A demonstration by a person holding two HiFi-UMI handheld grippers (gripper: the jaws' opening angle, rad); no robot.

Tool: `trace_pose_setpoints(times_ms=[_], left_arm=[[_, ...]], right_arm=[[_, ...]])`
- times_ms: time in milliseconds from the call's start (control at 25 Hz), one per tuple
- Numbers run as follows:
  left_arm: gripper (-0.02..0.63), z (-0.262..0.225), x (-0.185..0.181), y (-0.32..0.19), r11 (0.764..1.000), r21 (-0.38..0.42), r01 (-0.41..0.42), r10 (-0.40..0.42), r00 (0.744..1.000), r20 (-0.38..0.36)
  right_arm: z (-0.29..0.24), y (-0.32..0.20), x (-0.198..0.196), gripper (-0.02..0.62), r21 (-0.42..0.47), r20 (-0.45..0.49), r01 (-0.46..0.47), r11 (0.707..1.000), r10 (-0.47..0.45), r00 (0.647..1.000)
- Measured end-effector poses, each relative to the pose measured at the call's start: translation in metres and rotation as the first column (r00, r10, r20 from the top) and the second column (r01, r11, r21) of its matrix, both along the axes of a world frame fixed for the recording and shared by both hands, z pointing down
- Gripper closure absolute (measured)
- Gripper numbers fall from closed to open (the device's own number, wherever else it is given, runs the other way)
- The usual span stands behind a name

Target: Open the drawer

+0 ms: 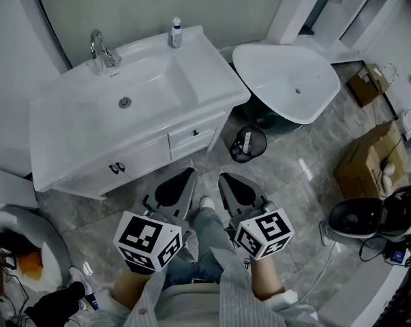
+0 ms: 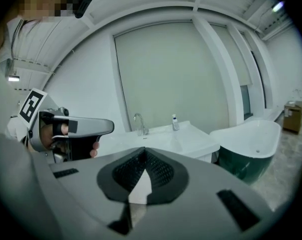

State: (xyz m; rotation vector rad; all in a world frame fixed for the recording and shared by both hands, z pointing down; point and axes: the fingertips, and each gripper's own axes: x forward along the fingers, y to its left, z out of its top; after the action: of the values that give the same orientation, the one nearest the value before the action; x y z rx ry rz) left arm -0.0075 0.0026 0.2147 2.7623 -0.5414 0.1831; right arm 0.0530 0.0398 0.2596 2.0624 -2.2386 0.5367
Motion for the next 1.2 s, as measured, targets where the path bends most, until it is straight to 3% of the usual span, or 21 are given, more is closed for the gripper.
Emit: trace_pose_setpoints(times_ms=[600, 920, 1200], left_arm=[[0.589, -0.008, 0.095, -0.096, 0.980, 0.009, 0.198, -0.198, 0.980, 0.031], [0.589, 0.016, 0.111, -0.117, 0.955, -0.008, 0.295, -0.294, 0.953, 0.068], [0.589, 0.040, 0.112, -0.124, 0.947, -0.031, 0.318, -0.313, 0.943, 0.115]], right_arm=[[-0.011, -0.109, 0.102, 0.584, -0.005, -0.001, 0.210, 0.978, -0.210, 0.978], [0.009, -0.134, 0.123, 0.584, -0.035, 0.014, 0.304, 0.952, -0.304, 0.953], [0.030, -0.140, 0.125, 0.584, -0.068, 0.050, 0.321, 0.945, -0.318, 0.947]])
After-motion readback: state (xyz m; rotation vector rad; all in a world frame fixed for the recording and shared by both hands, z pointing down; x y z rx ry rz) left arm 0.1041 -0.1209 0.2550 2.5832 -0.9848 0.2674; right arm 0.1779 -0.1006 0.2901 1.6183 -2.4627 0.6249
